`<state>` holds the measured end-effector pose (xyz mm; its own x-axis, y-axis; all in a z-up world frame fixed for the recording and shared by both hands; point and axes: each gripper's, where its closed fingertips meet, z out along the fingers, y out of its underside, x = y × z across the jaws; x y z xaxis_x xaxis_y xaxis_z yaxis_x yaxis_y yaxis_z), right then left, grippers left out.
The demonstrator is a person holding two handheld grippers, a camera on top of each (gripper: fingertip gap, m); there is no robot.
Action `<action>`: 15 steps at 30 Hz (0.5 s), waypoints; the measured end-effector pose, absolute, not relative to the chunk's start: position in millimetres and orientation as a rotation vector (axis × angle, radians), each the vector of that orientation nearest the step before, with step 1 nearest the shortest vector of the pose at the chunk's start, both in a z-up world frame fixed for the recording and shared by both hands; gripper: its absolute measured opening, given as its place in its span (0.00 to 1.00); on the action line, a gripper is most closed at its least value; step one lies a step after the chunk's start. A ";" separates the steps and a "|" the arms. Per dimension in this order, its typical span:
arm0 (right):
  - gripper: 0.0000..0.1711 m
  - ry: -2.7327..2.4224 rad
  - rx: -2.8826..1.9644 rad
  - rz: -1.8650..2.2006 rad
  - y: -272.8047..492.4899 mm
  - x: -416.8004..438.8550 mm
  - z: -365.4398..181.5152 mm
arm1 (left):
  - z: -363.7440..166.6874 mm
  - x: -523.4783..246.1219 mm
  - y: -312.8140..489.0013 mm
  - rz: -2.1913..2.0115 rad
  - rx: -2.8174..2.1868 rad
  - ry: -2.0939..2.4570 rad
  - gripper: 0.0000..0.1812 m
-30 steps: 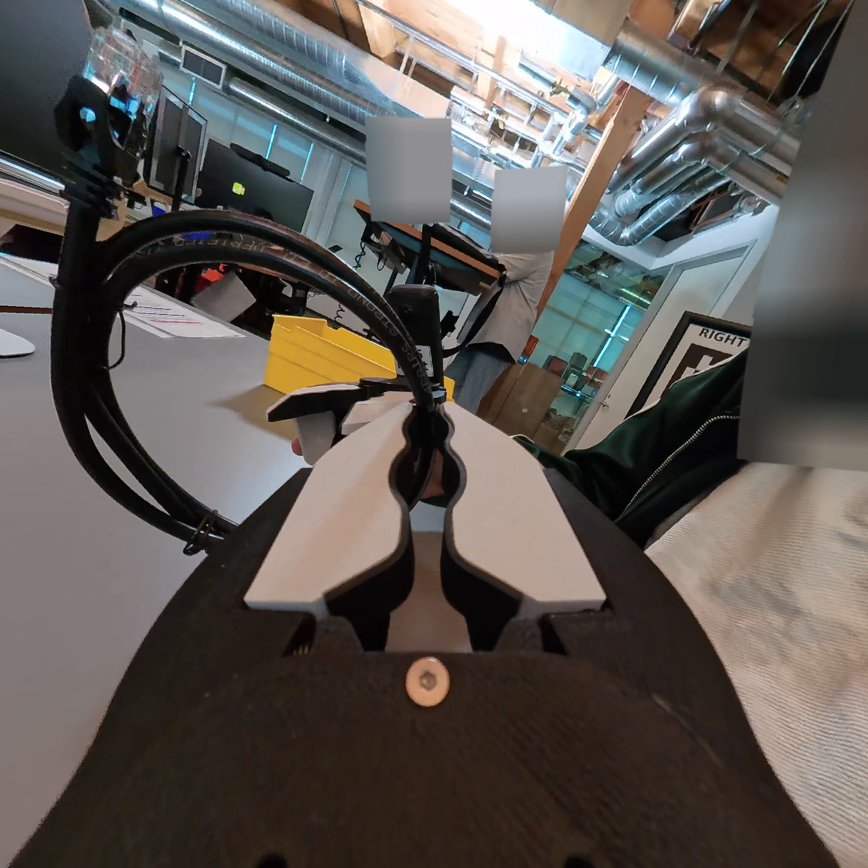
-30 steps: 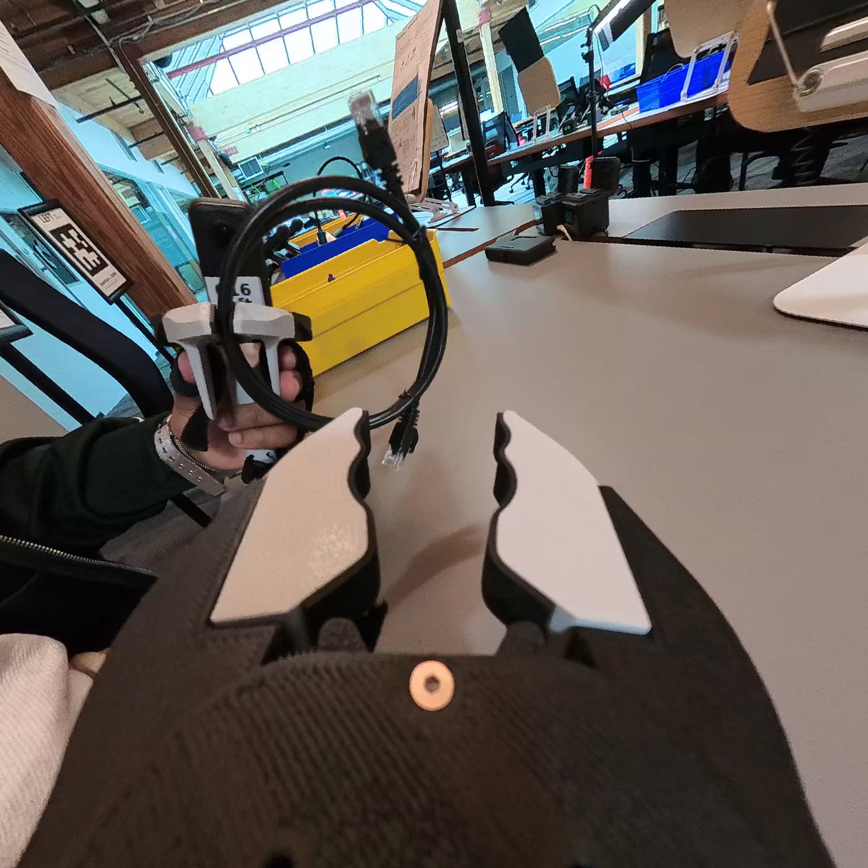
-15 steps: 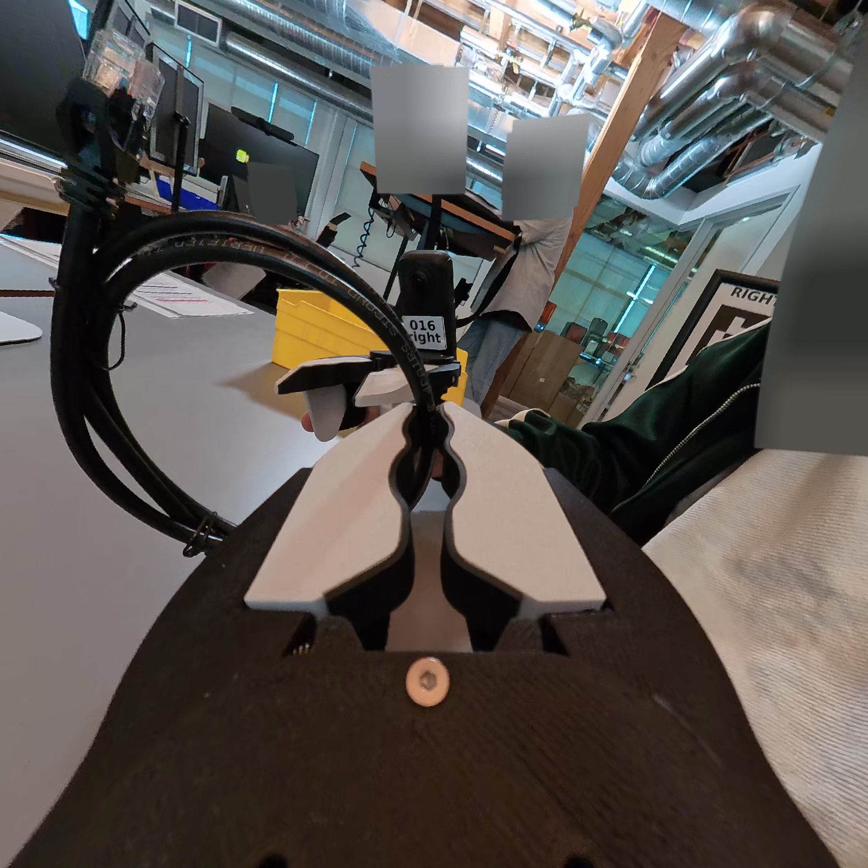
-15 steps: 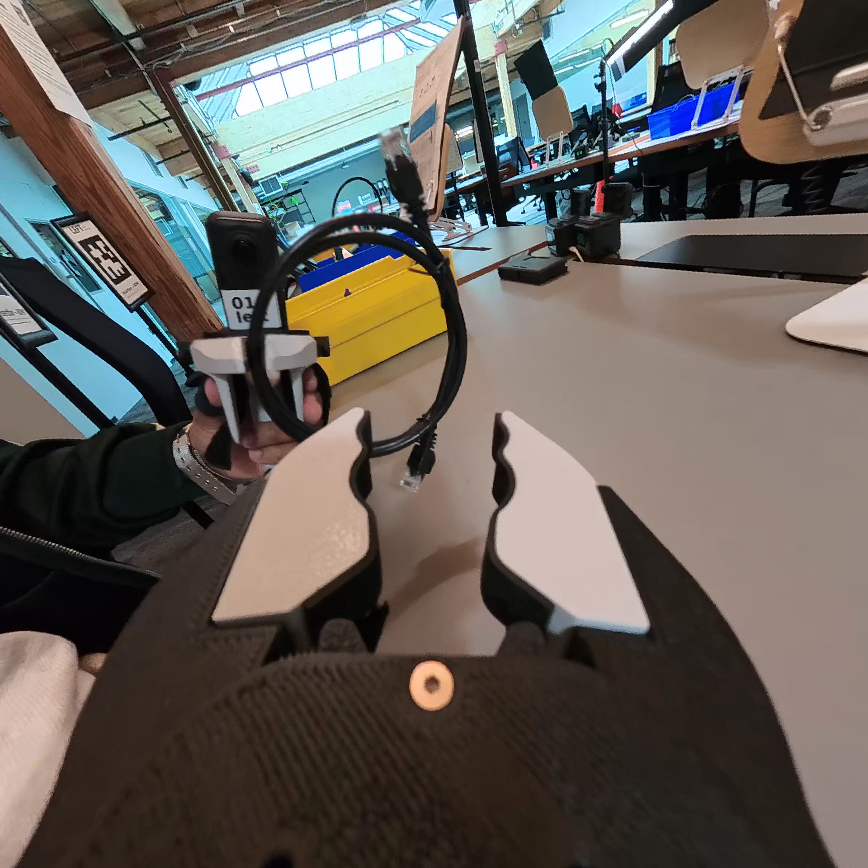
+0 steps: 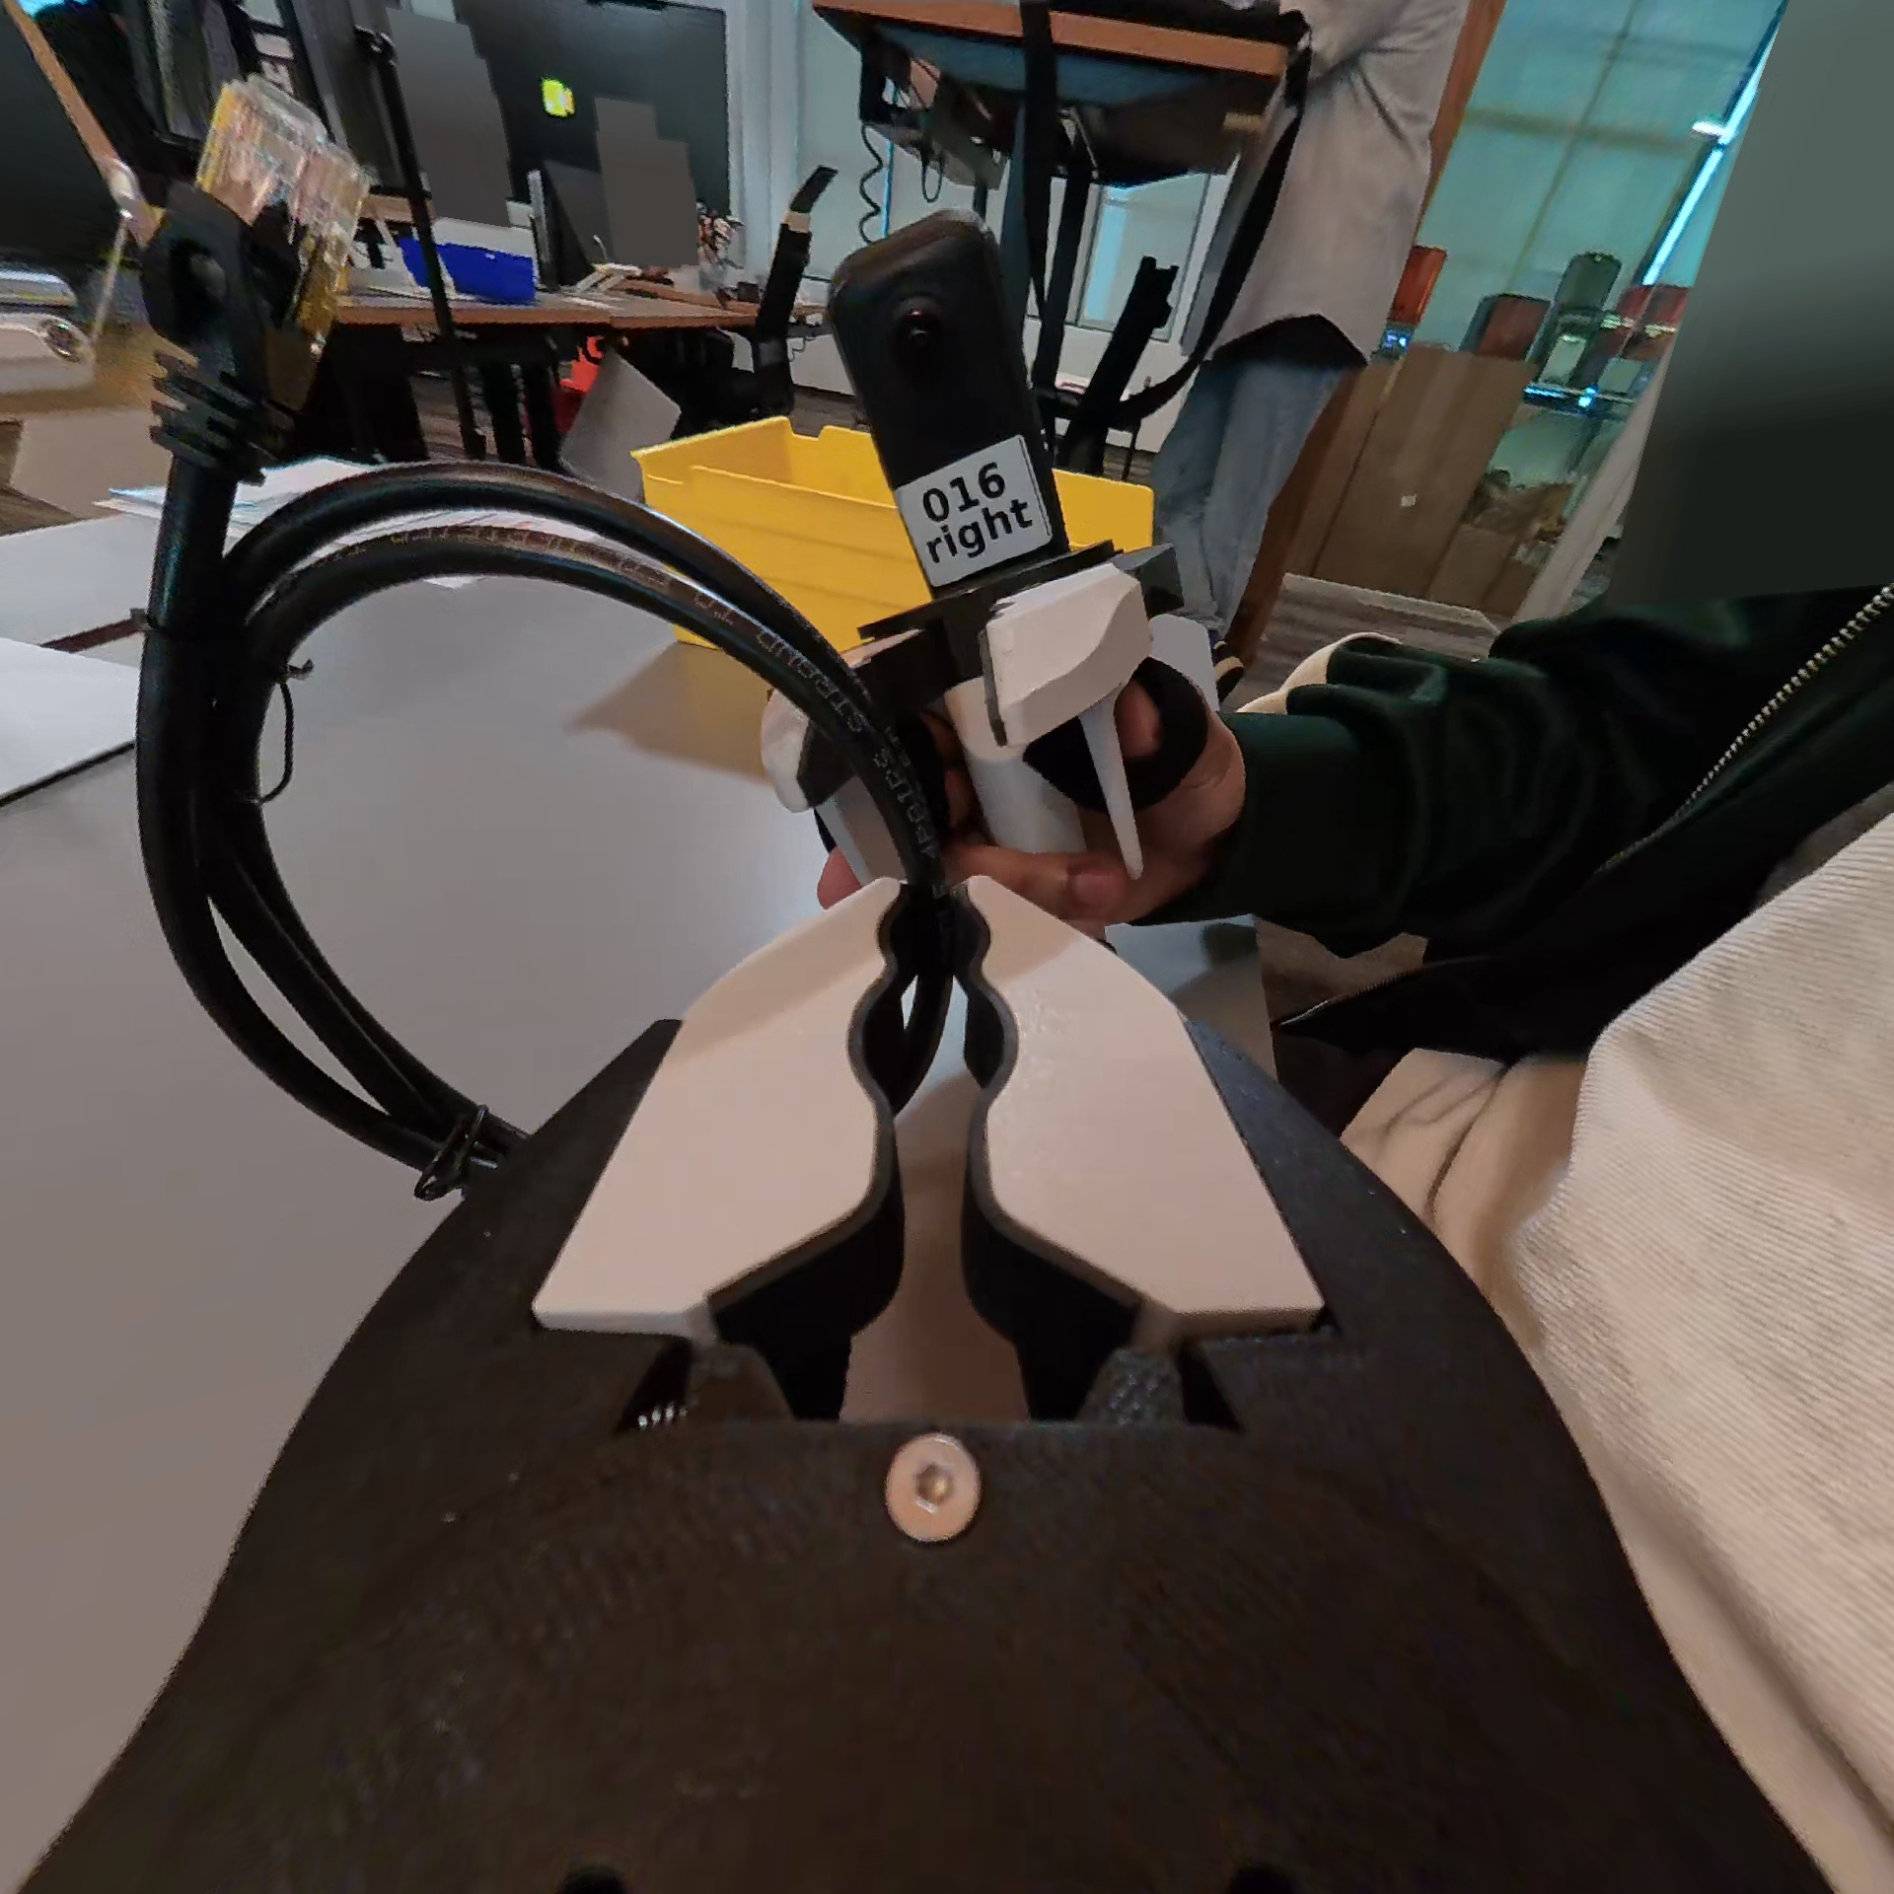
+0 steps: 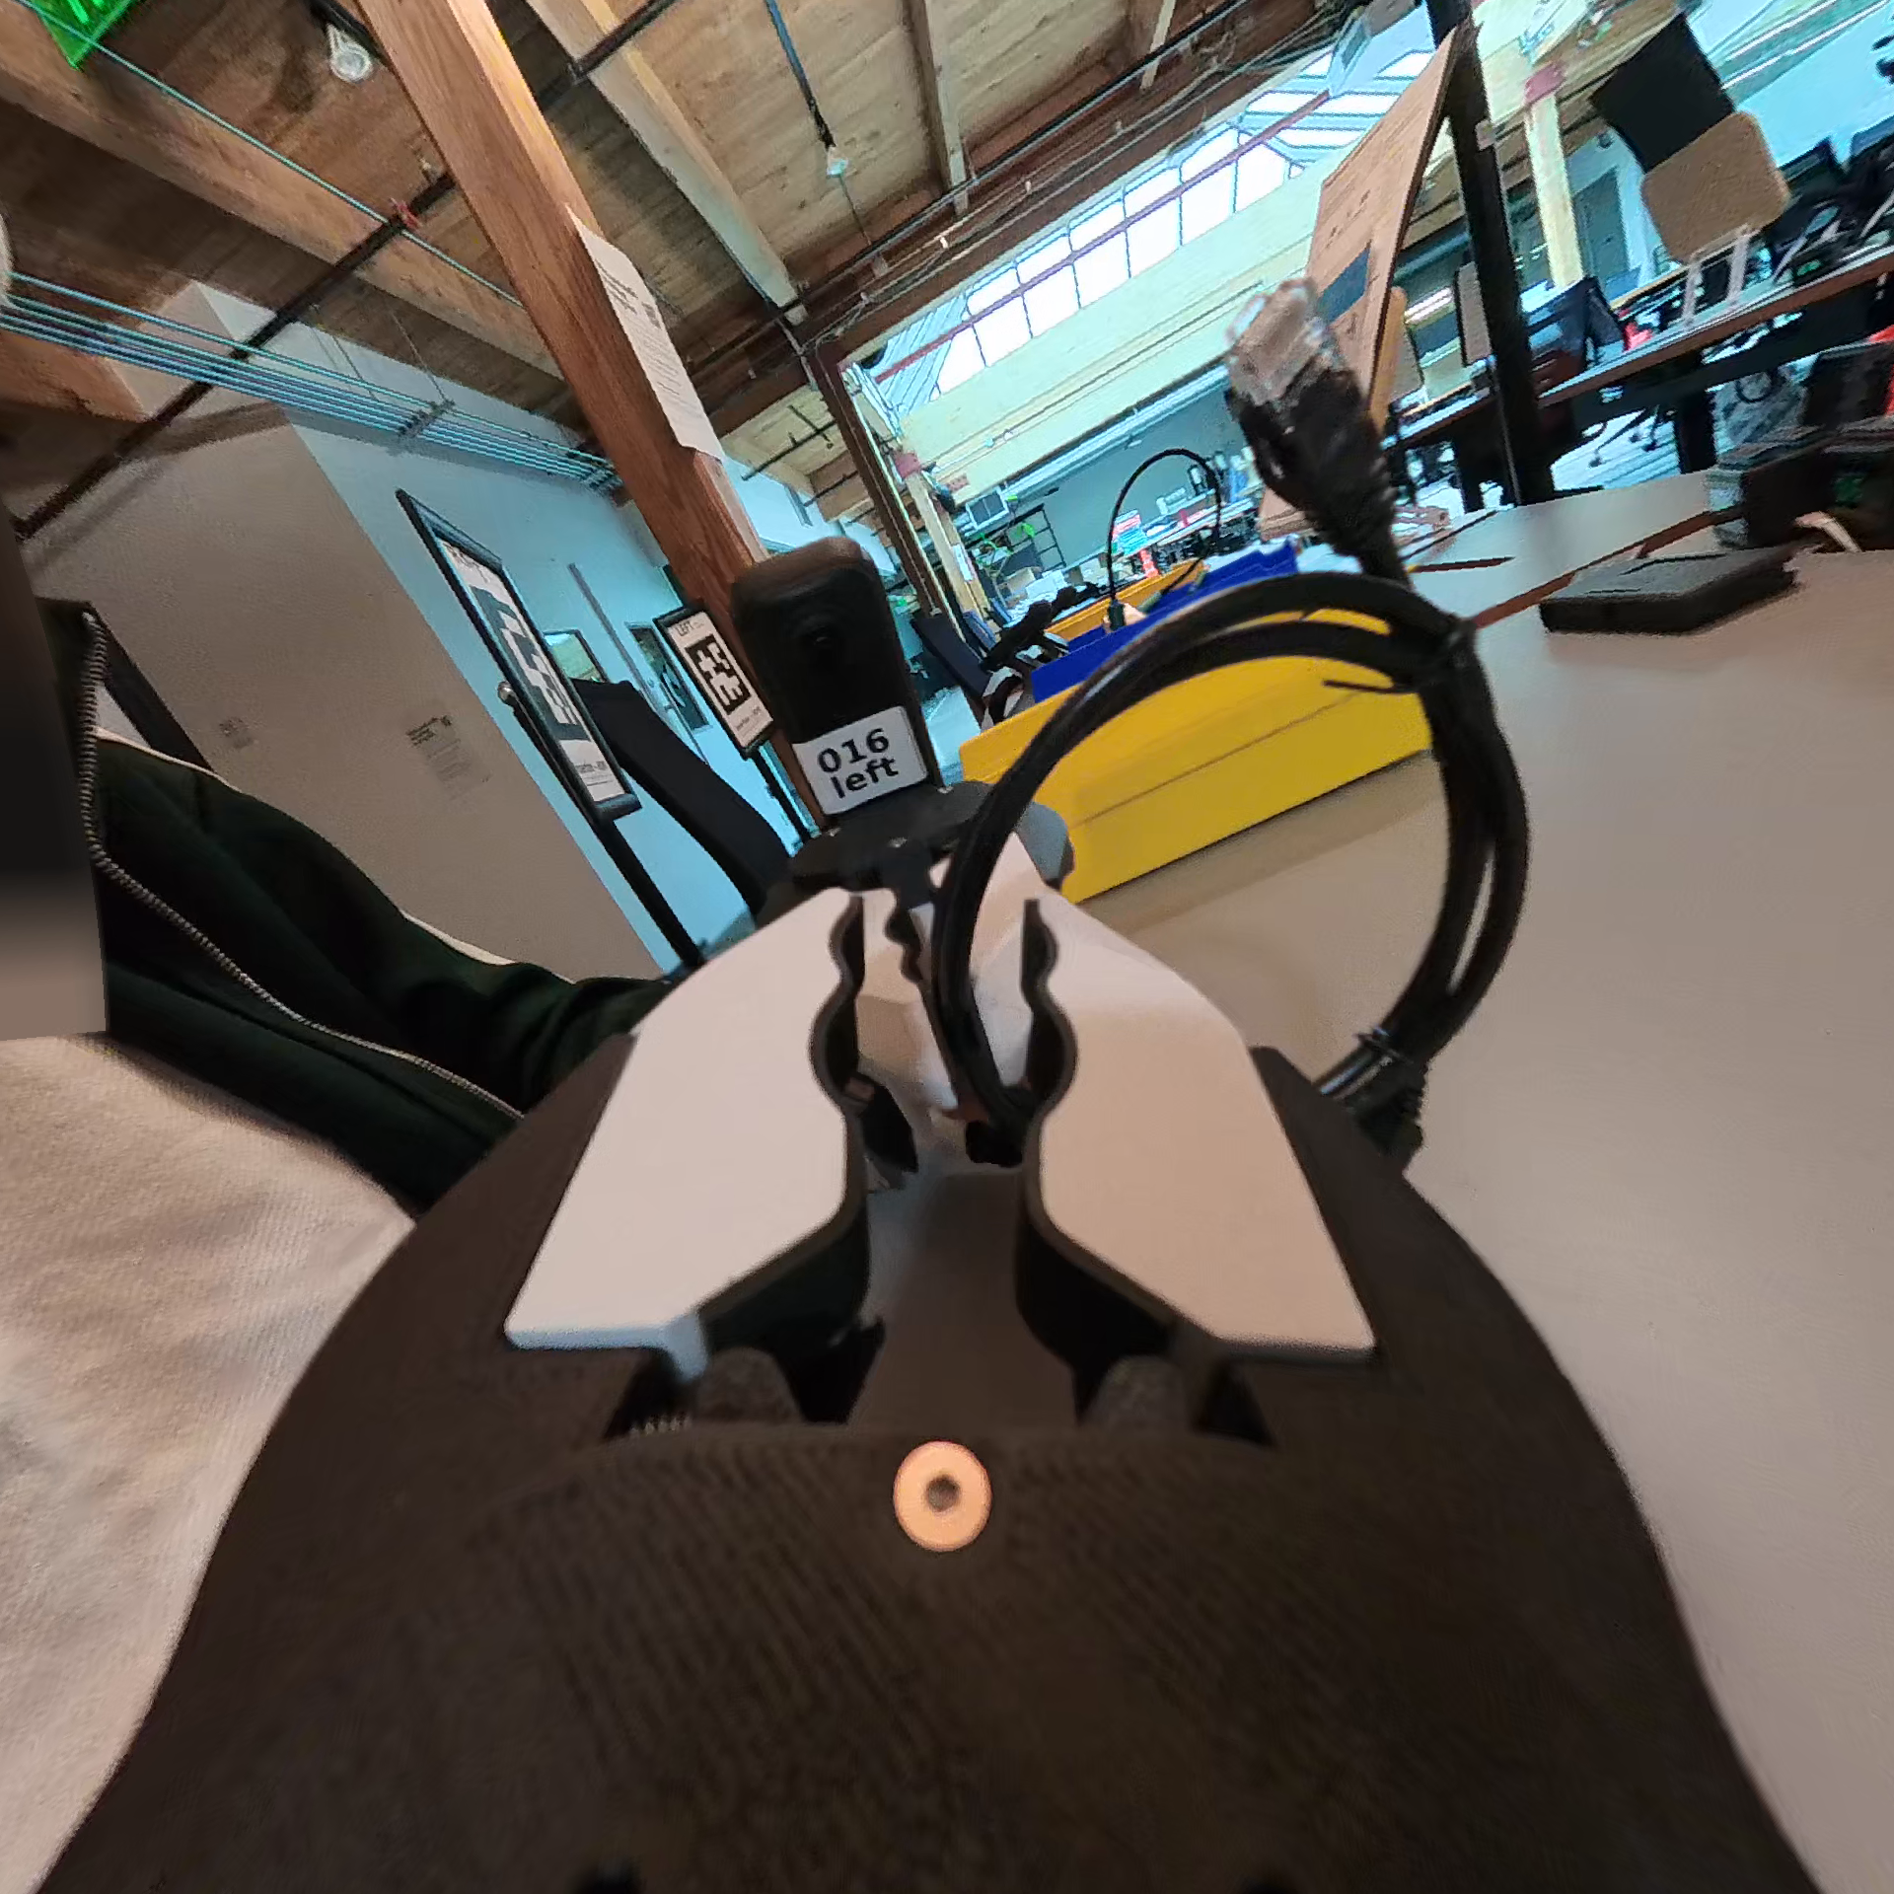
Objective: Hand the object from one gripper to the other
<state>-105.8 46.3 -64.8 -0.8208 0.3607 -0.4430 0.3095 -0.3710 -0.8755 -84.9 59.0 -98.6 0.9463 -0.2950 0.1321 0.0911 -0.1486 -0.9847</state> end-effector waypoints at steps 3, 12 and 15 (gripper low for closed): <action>0.15 -1.706 -0.934 2.484 43.2 -103.2 -59.7 | -101.8 -80.3 60.3 -0.342 -1.704 0.181 0.03; 0.04 -1.648 -1.026 2.583 45.9 -105.8 -60.3 | -105.1 -74.1 61.7 -0.328 -1.719 0.221 0.03; 0.04 -1.655 -1.023 2.611 43.8 -103.7 -58.9 | -104.7 -74.1 61.3 -0.329 -1.717 0.222 0.03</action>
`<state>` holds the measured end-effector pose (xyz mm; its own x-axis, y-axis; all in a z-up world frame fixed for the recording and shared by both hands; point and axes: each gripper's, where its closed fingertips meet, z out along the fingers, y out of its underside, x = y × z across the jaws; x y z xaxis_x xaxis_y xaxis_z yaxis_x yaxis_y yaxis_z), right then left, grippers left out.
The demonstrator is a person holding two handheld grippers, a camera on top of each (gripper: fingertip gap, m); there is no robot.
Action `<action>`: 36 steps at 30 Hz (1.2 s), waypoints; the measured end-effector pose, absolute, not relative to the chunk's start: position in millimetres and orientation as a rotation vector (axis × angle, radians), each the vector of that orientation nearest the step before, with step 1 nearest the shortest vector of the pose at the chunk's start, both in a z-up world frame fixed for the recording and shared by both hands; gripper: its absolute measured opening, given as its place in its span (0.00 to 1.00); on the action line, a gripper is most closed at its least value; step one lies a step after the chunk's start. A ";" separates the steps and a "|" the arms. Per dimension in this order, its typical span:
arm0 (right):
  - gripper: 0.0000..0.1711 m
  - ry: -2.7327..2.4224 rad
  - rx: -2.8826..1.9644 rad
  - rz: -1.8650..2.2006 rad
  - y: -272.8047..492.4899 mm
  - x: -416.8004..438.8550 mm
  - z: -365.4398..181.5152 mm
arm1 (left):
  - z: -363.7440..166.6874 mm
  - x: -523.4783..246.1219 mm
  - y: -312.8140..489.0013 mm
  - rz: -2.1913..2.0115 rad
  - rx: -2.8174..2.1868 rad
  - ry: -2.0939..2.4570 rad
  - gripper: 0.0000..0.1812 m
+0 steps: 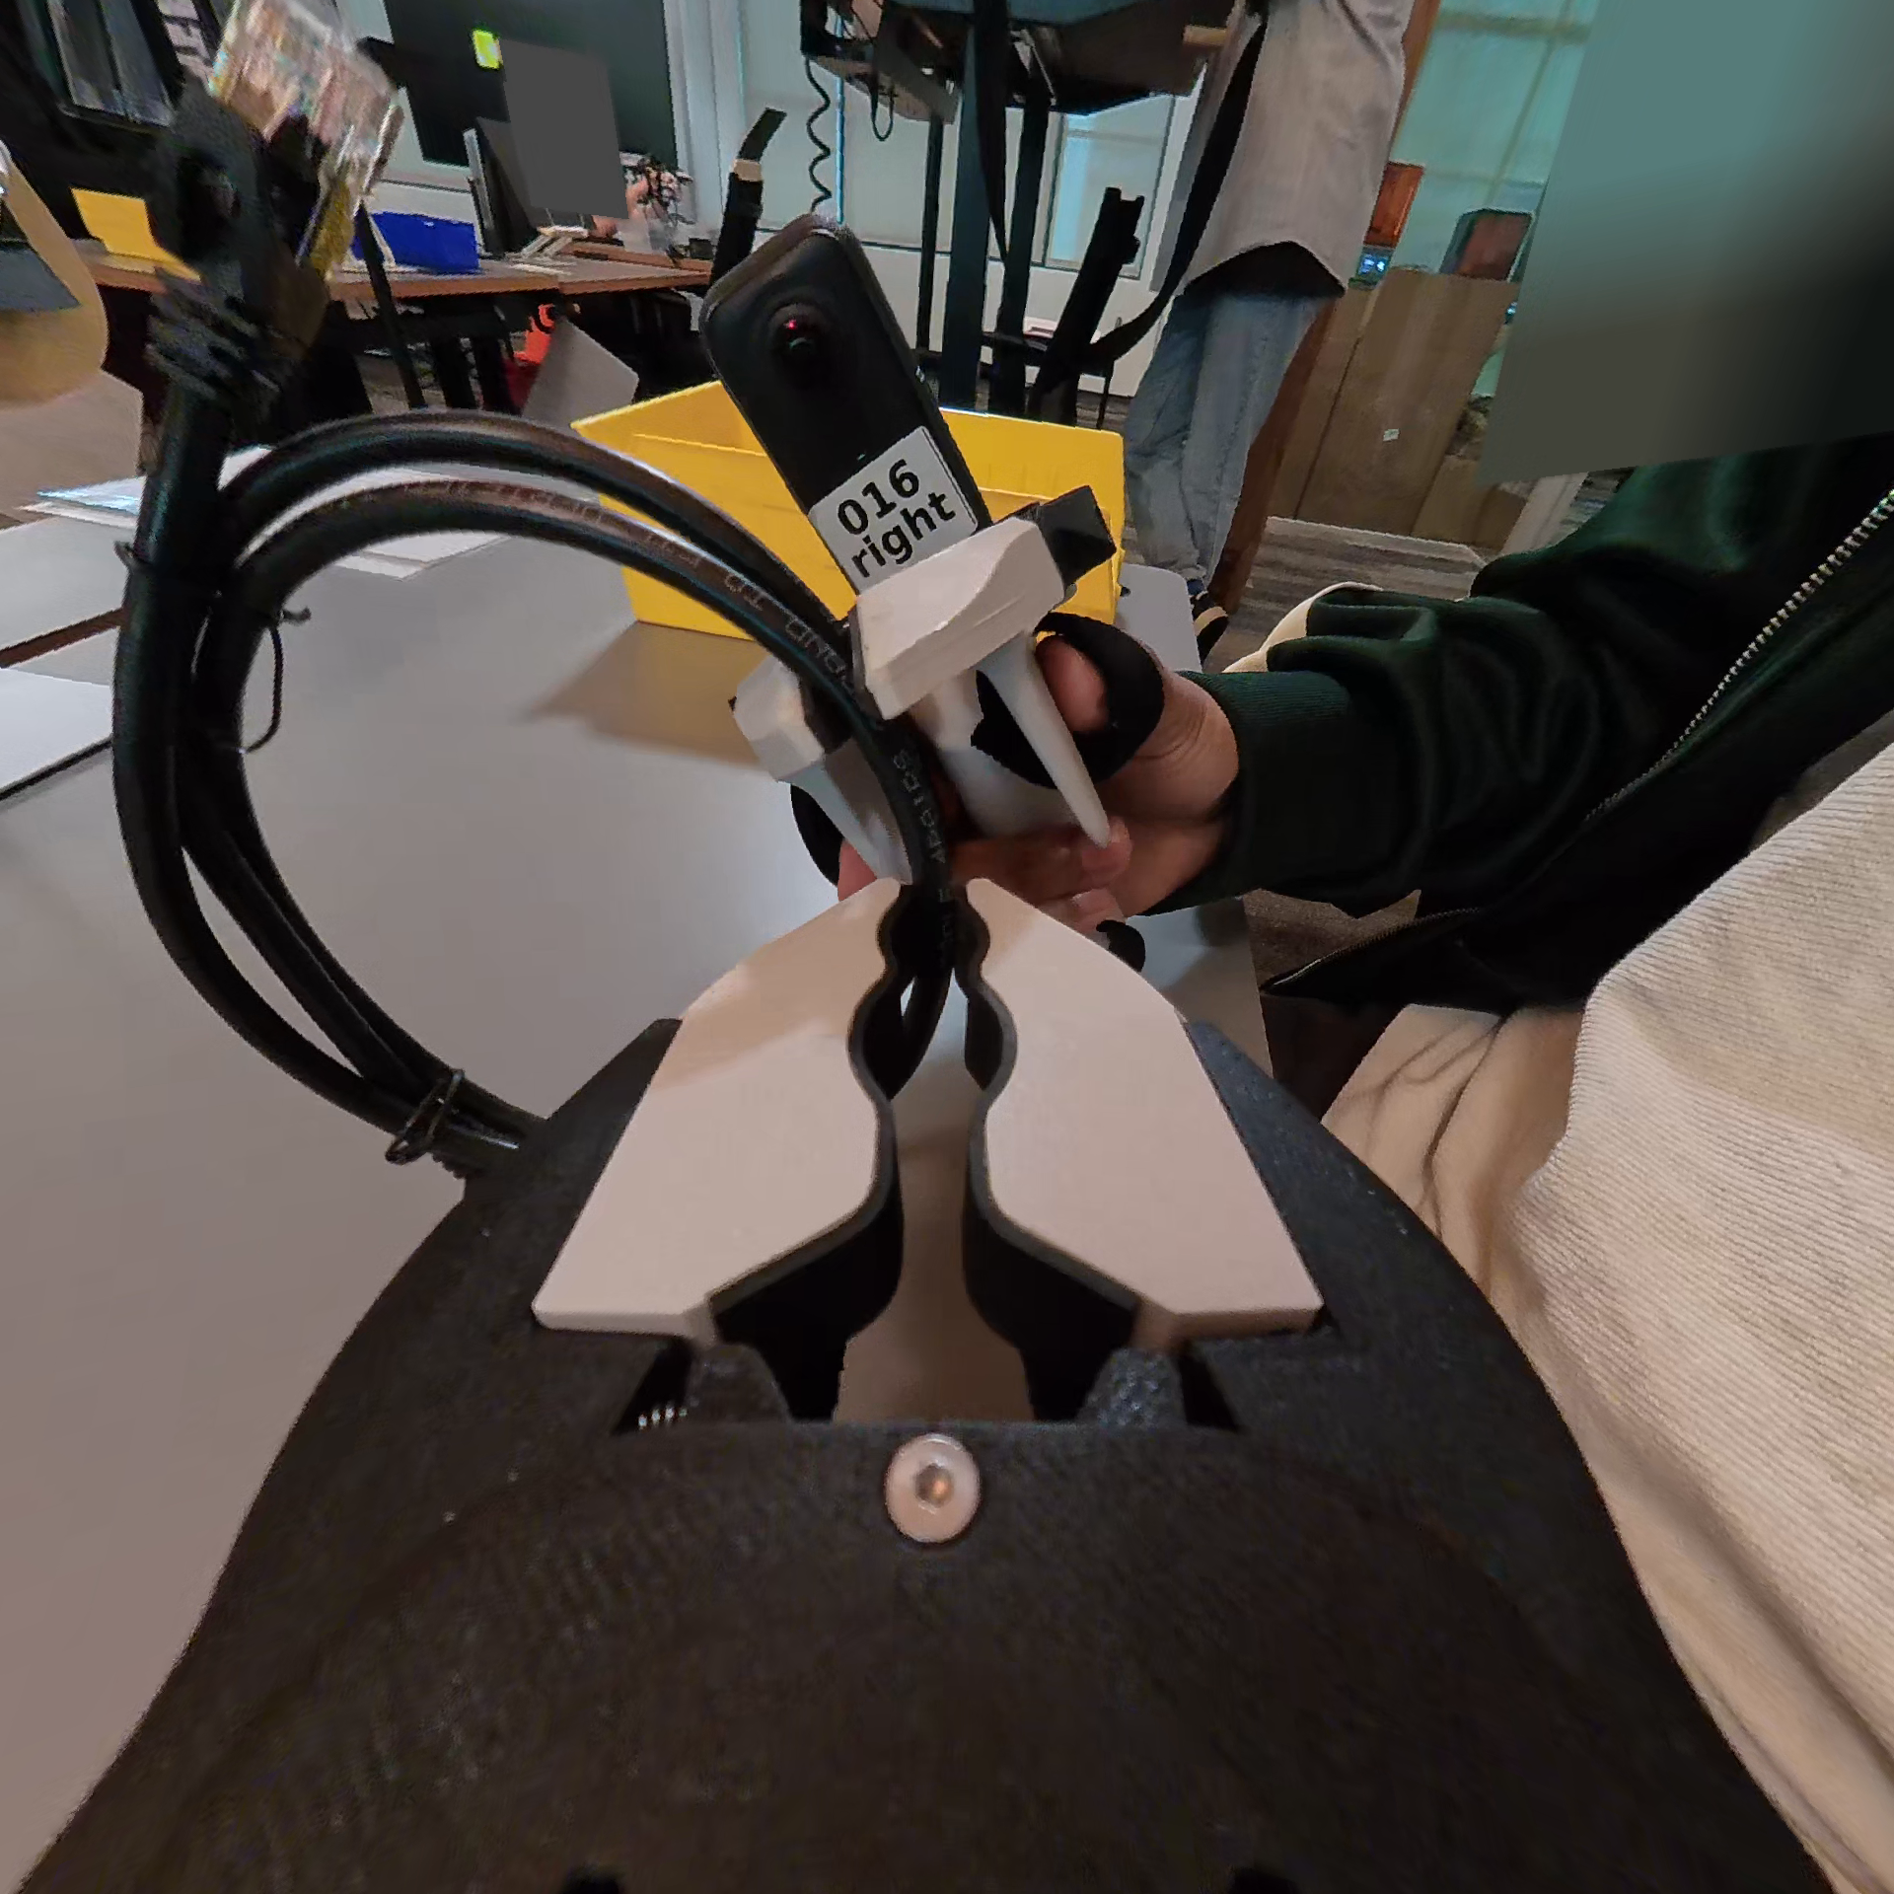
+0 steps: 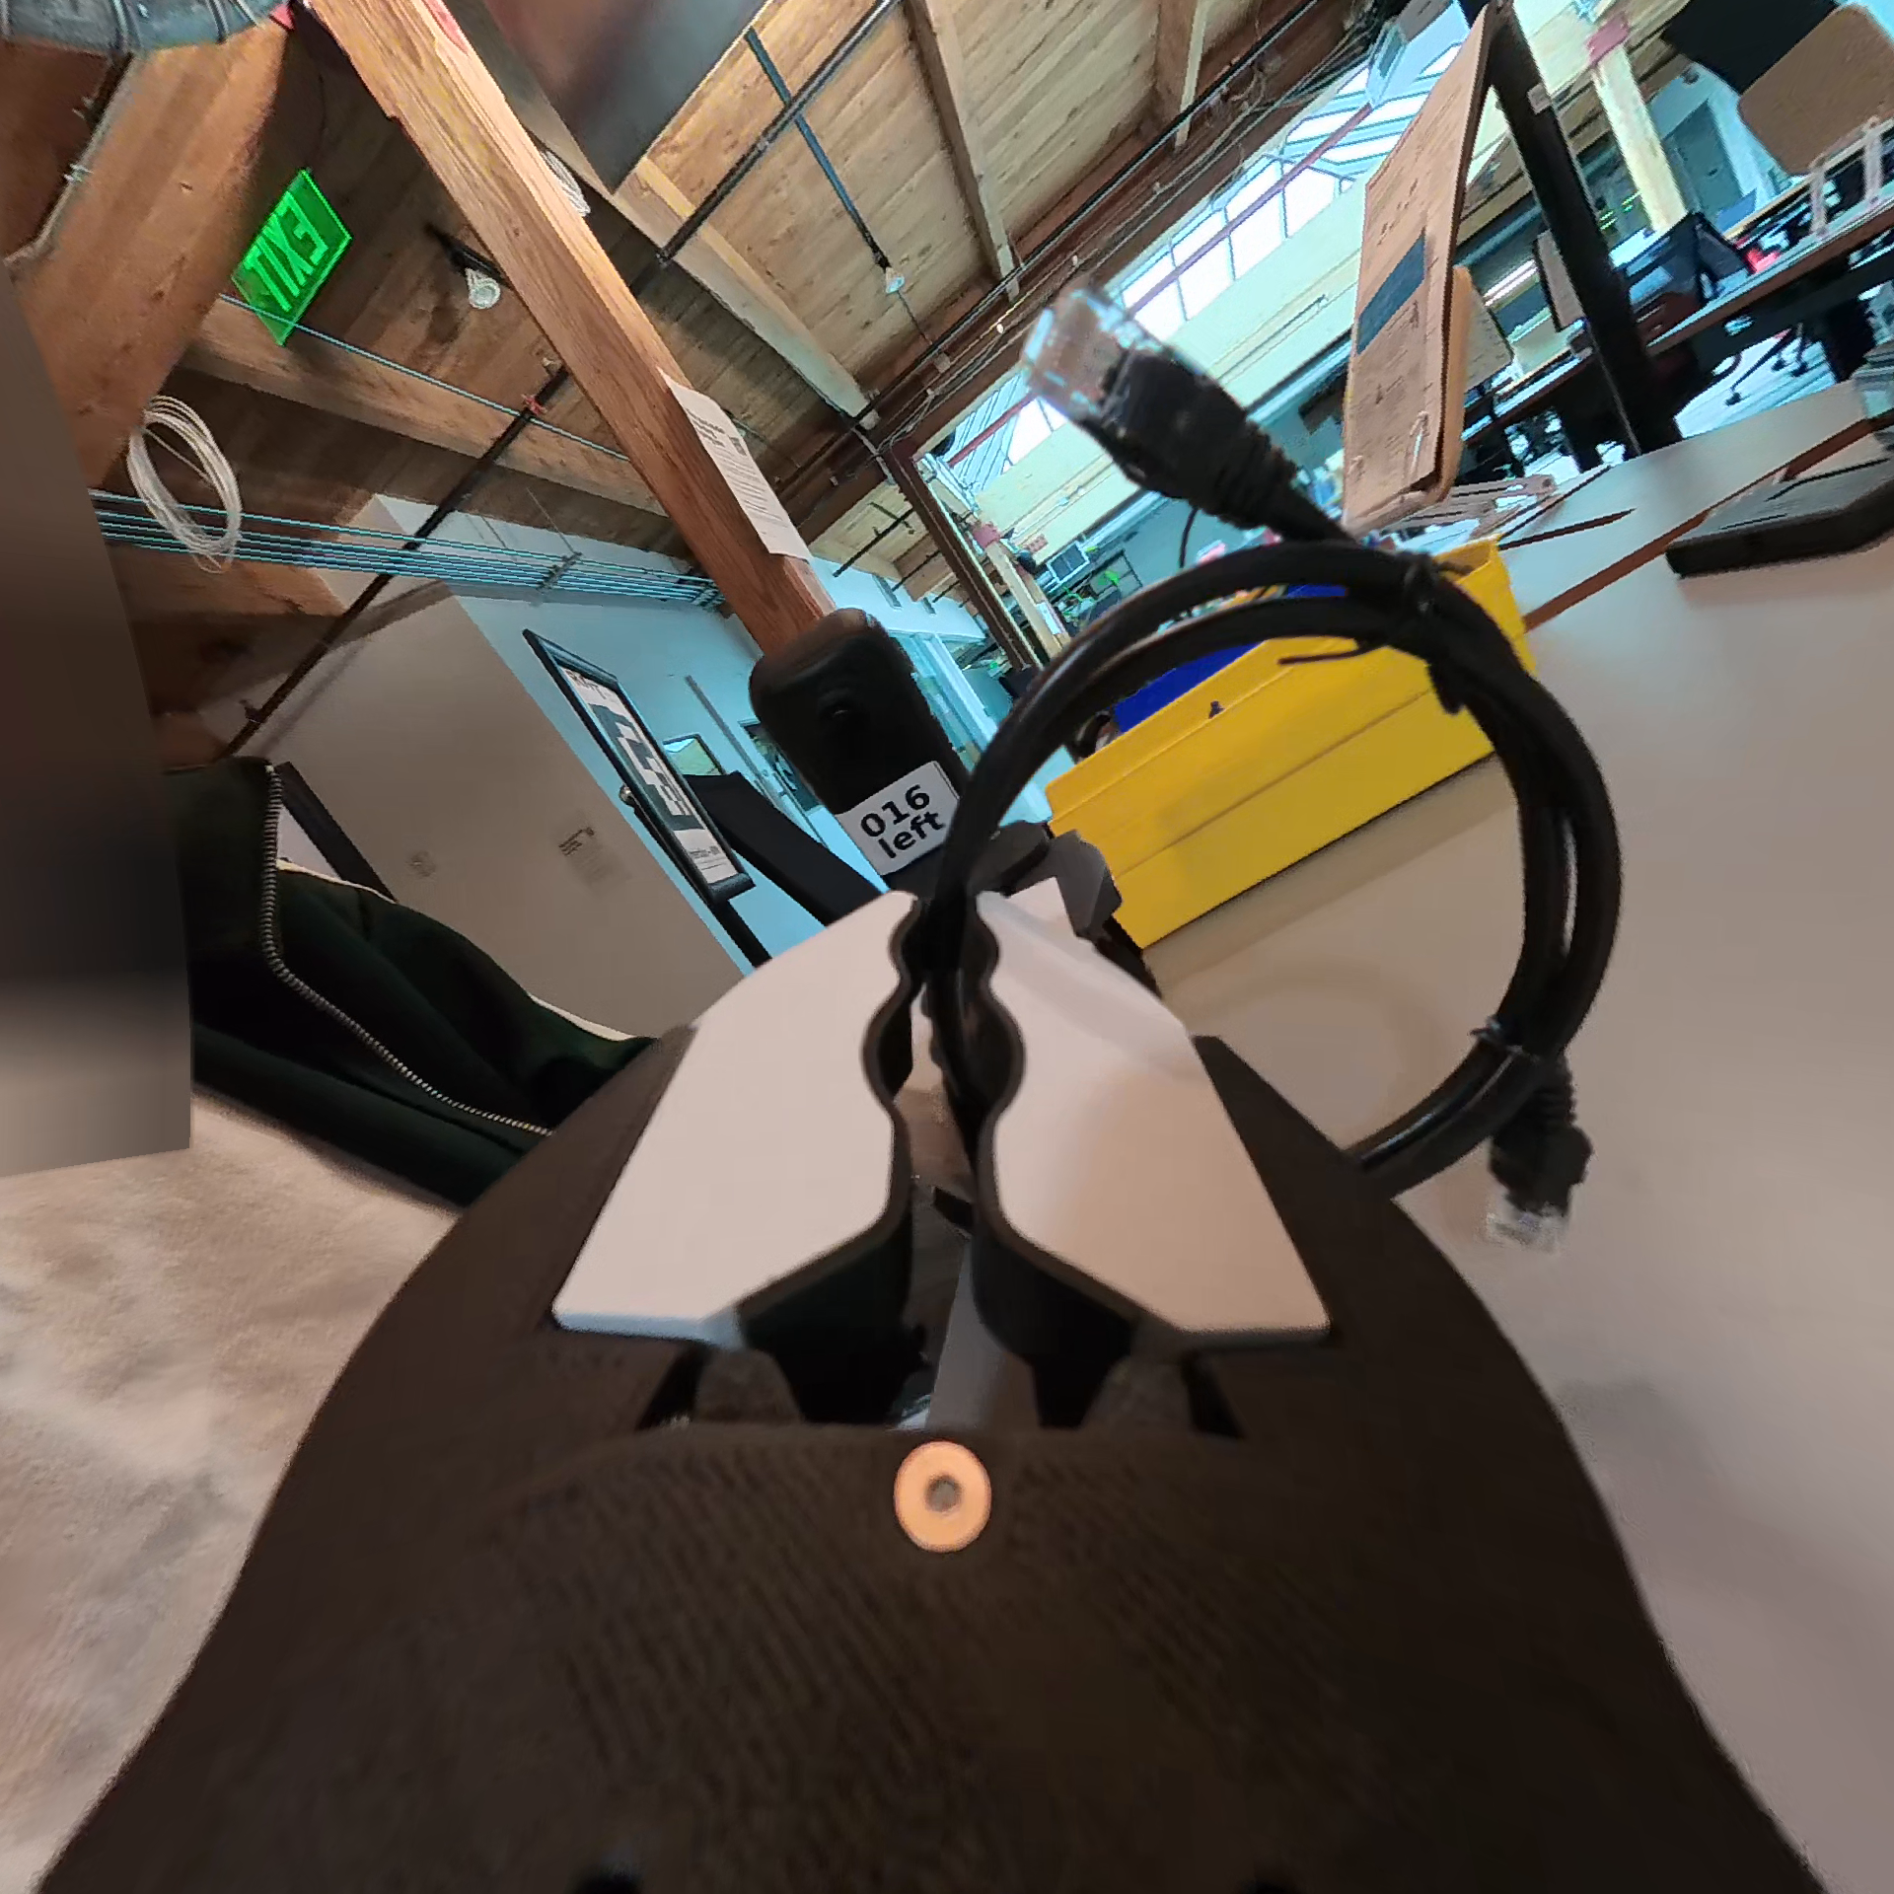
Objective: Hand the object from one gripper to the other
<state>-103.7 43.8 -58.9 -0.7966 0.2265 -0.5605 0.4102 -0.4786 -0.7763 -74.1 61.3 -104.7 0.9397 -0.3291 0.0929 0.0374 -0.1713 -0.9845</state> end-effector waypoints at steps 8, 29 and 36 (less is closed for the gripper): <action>0.03 1.527 0.903 -2.483 51.4 -100.2 -49.4 | -93.5 -82.0 59.6 -0.354 -1.644 0.156 0.22; 0.03 1.461 0.840 -2.485 57.8 -95.2 -42.7 | -100.6 -123.7 67.6 -0.247 -1.638 -0.103 0.81; 0.04 1.463 0.739 -2.388 39.2 -83.0 -43.6 | -94.8 -115.0 69.6 -0.195 -1.630 -0.047 0.81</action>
